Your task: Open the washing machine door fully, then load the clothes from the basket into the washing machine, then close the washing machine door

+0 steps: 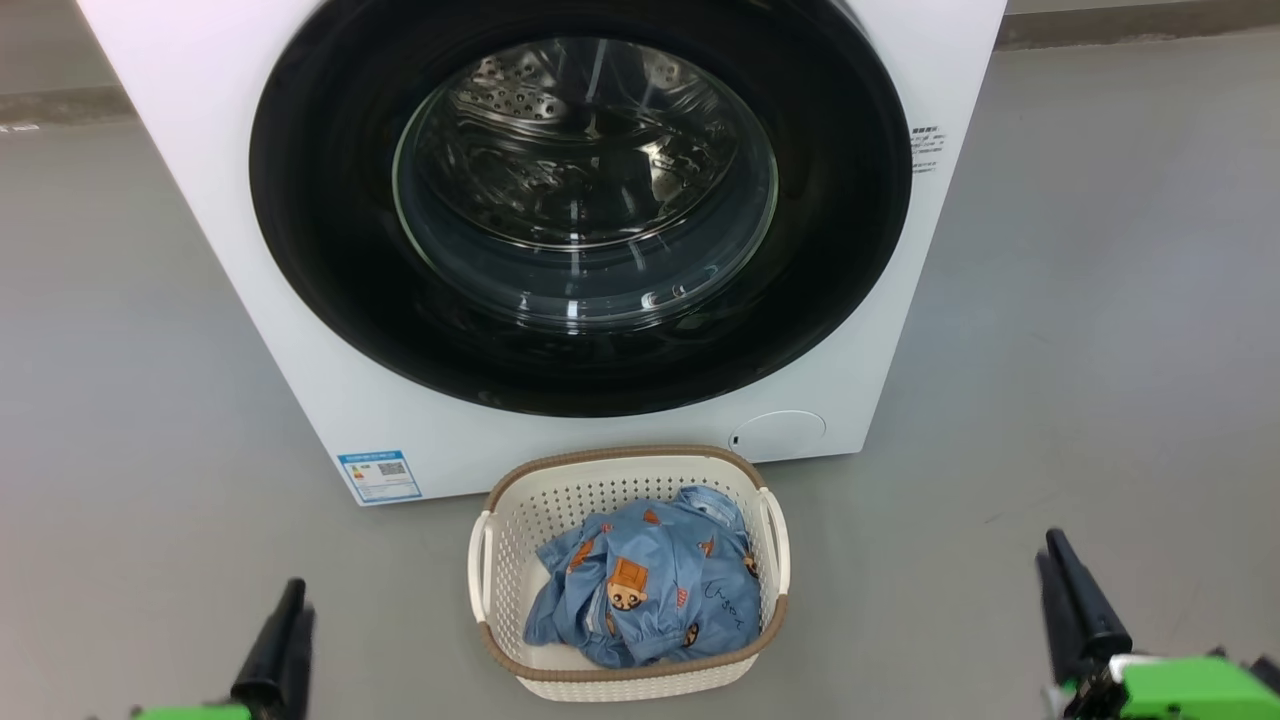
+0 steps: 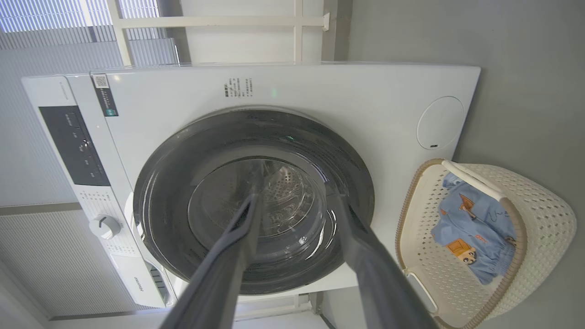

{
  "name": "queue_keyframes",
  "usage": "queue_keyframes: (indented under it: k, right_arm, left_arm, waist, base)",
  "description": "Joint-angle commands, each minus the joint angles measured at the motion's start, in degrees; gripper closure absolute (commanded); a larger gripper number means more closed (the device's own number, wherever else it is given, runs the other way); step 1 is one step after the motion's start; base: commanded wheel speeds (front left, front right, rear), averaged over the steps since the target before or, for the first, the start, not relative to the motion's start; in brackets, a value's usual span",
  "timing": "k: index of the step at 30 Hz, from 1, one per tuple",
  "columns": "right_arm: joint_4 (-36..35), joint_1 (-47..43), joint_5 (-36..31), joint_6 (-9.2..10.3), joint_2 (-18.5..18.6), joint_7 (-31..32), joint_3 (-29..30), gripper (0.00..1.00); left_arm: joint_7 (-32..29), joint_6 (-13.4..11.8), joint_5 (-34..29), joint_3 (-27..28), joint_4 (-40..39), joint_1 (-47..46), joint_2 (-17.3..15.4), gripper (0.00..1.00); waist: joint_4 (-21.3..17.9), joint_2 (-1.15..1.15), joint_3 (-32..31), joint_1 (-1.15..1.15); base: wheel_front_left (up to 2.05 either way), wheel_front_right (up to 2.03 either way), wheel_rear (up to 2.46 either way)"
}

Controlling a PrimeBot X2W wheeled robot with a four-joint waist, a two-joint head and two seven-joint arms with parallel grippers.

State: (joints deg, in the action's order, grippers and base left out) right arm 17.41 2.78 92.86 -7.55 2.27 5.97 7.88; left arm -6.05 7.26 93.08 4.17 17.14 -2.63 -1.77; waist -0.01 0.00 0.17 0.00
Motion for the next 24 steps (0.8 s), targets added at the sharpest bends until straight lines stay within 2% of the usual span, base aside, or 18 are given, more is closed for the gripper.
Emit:
queue_keyframes:
  k: [1, 2, 6, 10, 14, 24]
  right_arm:
    - [-0.3, 0.2, 0.0, 0.00, 0.1, 0.0, 0.0, 1.00]
    - [0.3, -0.3, 0.0, 0.00, -0.2, 0.0, 0.0, 0.00]
    - [0.9, -1.1, -0.1, 0.00, -0.4, -0.5, -0.3, 0.00]
    - [0.3, -1.2, -0.3, 0.00, -0.4, -1.2, -0.6, 0.00]
    - [-0.4, -1.3, -0.6, 0.01, -0.4, -1.8, -1.0, 0.00]
    - [-2.2, -1.3, -3.6, 0.01, -0.3, -3.5, -1.7, 0.00]
  left_arm:
    - [0.0, 0.0, 0.0, 0.0, -0.3, -0.2, -0.1, 1.00]
    - [0.0, 0.0, 0.0, 0.0, 0.3, 0.4, 0.2, 0.00]
    - [0.1, 0.0, 0.0, 0.1, 0.9, 1.2, 0.6, 0.00]
    - [0.1, 0.0, 0.0, 0.4, 0.4, 1.3, 0.6, 0.00]
    - [0.3, 0.0, -0.1, 0.6, -0.1, 1.5, 0.5, 0.00]
    - [1.0, 0.0, -1.1, 0.8, -1.8, 1.9, 0.2, 0.00]
  waist:
    - [0.0, 0.00, 0.0, 0.00]
    - [0.0, 0.00, 0.0, 0.00]
    - [0.0, 0.00, 0.1, 0.01]
    - [0.0, 0.00, -0.1, 0.13]
    - [-0.1, 0.00, -0.1, 0.01]
    - [-0.2, 0.00, -0.1, 0.00]
  base:
    - [0.00, 0.00, 0.00]
    - [0.00, 0.00, 0.00]
    - [0.00, 0.00, 0.00]
    - [0.00, 0.00, 0.00]
    - [0.00, 0.00, 0.00]
    - [0.00, 0.00, 0.00]
